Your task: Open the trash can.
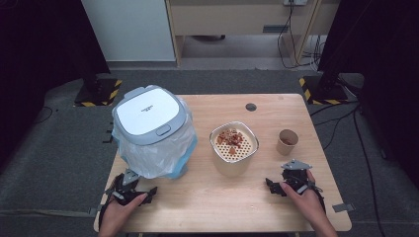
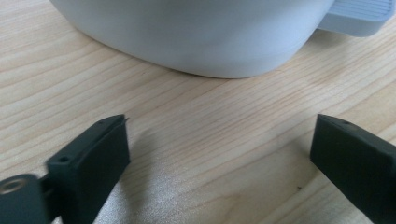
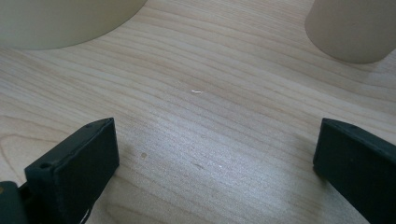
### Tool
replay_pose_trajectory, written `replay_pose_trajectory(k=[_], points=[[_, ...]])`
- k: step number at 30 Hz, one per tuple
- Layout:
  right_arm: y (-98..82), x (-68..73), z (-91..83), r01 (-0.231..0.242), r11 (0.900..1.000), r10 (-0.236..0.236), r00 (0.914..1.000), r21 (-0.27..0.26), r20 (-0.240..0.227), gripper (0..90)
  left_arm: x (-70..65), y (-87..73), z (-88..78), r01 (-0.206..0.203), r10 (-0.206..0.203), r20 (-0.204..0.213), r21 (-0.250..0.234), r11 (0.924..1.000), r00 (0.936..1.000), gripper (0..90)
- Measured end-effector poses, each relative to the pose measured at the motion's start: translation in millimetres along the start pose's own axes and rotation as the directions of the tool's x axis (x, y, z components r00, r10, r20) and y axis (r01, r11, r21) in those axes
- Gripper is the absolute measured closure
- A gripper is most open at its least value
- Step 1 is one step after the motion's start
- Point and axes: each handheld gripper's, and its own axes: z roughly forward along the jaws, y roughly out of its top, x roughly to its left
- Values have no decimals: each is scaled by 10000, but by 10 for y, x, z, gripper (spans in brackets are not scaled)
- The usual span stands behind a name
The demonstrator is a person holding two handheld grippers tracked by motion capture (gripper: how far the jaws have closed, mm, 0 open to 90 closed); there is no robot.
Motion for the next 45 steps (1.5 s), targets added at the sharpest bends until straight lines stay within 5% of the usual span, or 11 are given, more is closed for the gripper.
replay_pose_trajectory(k=[15, 25, 30, 37, 45], points=[[-7, -8, -7, -8, 10000, 8, 10000, 9, -16, 5, -180, 31, -197, -729, 745, 271, -566, 9957, 9969, 474], [-14, -14, -13, 25, 10000, -25, 10000, -4, -2, 5, -352, 93, -387, -1275, 1333, 399, -1246, 9840, 9903, 740], [-21, -11, -23, -53, 10000, 53, 10000, 31, 28, 5, -459, 134, -446, -1389, 1504, 580, -1679, 9760, 9869, 783], [-22, -12, -24, -55, 10000, 55, 10000, 30, 26, 5, -638, 243, -399, -2083, 2239, 689, -1837, 9607, 9722, 805], [-22, -11, -25, -59, 10000, 59, 10000, 30, 26, 5, -700, 345, -363, -2061, 2252, 602, -2297, 9512, 9724, 808]])
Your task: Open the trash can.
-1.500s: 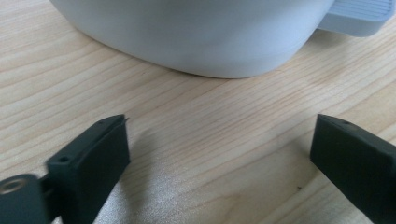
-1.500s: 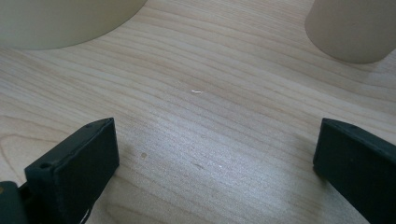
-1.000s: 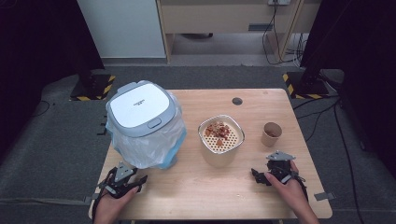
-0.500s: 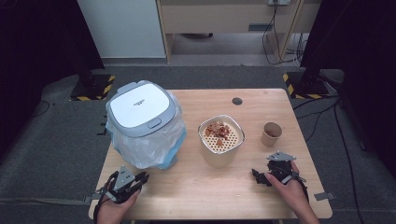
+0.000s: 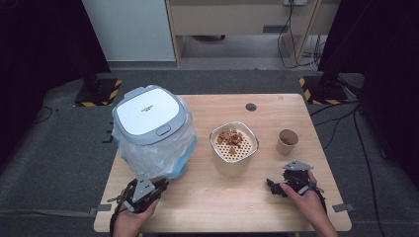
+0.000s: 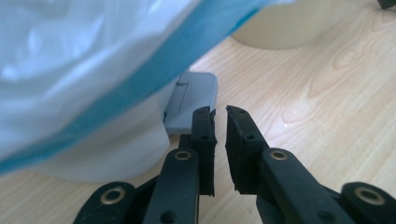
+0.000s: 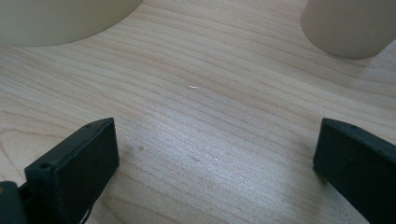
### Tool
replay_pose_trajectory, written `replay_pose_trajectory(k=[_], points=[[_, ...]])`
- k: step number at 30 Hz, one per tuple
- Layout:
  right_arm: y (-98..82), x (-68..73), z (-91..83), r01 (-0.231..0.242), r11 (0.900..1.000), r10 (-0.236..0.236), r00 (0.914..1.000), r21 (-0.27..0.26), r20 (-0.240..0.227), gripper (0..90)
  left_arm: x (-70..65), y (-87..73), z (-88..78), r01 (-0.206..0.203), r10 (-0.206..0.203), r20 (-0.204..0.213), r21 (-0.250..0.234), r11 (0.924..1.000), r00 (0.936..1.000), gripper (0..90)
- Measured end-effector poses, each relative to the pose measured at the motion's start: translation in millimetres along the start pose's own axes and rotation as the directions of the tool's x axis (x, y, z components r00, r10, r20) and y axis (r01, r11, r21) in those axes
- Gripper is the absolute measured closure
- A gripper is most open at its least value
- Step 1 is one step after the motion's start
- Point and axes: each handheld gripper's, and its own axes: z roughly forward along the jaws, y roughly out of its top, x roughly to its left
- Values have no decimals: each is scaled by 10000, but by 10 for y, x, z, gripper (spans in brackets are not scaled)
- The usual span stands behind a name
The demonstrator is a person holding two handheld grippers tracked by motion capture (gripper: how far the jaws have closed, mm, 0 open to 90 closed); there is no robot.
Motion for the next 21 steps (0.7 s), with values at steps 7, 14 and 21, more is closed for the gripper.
replay_pose_trajectory(k=[7, 14, 21], points=[[0, 0, 0, 4, 10000, -4, 10000, 0, 0, 5, -102, 123, 125, -227, 230, 206, -161, 9996, 9995, 806], [-2, -2, -1, 16, 10000, -16, 10000, -4, -13, 5, -240, 252, 261, -35, 49, 529, -257, 9997, 9986, 806], [-3, -4, -3, 26, 10000, -26, 10000, -4, -25, 5, -230, 334, 500, -73, 73, 87, -5, 10000, 9999, 802]])
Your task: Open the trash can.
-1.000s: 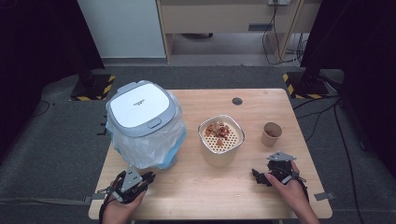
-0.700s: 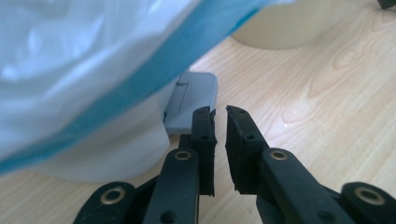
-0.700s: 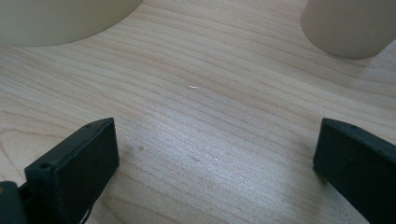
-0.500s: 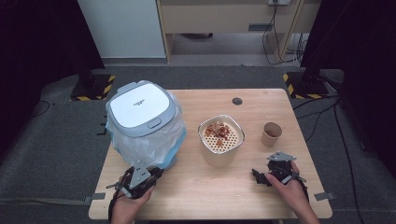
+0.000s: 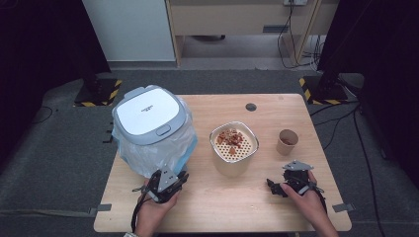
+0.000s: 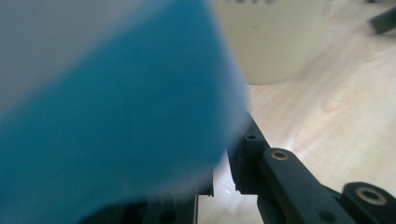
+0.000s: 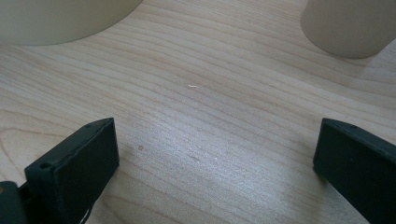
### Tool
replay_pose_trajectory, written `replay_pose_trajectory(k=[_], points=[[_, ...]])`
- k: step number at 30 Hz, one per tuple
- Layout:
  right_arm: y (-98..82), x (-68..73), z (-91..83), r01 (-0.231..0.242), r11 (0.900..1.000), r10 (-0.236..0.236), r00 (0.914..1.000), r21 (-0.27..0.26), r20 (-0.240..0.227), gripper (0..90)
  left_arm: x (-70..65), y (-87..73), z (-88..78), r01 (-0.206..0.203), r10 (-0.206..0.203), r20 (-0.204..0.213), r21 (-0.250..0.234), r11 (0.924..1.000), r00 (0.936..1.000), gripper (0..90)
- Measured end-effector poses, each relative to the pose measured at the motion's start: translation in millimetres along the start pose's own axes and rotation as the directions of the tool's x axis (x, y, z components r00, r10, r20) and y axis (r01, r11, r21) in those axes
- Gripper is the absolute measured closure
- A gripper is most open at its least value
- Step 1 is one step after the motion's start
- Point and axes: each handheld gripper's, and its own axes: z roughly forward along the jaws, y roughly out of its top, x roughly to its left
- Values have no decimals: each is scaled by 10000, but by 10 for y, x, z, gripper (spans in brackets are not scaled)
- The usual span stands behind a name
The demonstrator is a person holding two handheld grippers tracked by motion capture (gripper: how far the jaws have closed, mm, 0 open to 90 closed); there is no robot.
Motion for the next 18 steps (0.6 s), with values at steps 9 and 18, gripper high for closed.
replay_pose_trajectory(k=[9, 18], points=[[-1, -1, -1, 5, 10000, -5, 10000, 1, 5, 5, 104, -35, 198, -136, 157, -709, 300, 9995, 9974, 798], [-1, -1, -1, 10, 10000, -10, 10000, 2, 5, 5, 162, -118, 267, -290, 370, -965, 831, 9961, 9946, 792]])
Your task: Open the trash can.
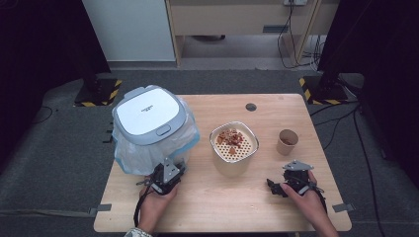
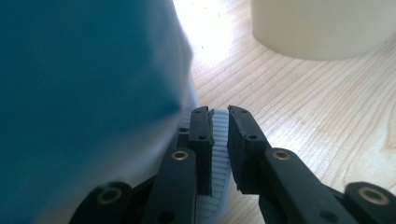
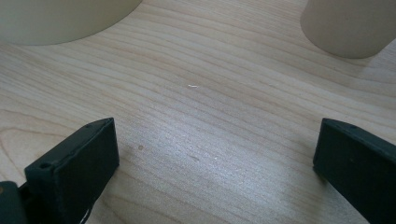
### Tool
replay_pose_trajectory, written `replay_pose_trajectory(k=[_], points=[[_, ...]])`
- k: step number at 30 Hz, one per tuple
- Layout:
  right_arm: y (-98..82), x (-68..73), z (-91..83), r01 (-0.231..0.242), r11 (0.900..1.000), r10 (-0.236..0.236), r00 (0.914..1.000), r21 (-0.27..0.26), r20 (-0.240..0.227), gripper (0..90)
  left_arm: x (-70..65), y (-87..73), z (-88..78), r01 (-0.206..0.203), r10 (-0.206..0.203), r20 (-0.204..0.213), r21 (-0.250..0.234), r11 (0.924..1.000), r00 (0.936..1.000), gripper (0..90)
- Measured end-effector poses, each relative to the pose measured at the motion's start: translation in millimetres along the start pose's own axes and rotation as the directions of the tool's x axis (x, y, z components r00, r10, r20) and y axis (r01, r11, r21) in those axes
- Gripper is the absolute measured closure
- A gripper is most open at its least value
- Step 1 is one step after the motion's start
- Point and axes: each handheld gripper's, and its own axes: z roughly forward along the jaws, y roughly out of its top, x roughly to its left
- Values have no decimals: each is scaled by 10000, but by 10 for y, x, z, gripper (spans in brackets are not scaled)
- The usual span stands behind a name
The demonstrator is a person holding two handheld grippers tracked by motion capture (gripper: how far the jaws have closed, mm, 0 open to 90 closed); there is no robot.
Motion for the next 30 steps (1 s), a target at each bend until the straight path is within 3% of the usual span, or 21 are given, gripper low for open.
replay_pose_trajectory(k=[10, 19, 23, 30], points=[[0, 0, 0, 0, 10000, 0, 10000, 0, 0, 5, 18, -19, 10, -212, 218, -380, 177, 9996, 9990, 790], [0, -1, 0, 11, 10000, -11, 10000, -9, -2, 5, -35, -32, 41, -191, 200, -288, 303, 9994, 9994, 877], [-1, -1, 0, 8, 10000, -8, 10000, -9, -1, 5, -24, -41, 47, 18, -11, -234, 282, 9996, 9997, 878], [-1, -2, 0, 13, 10000, -13, 10000, -12, 5, 5, -42, -49, 58, -70, 81, -319, 341, 9994, 9995, 881]])
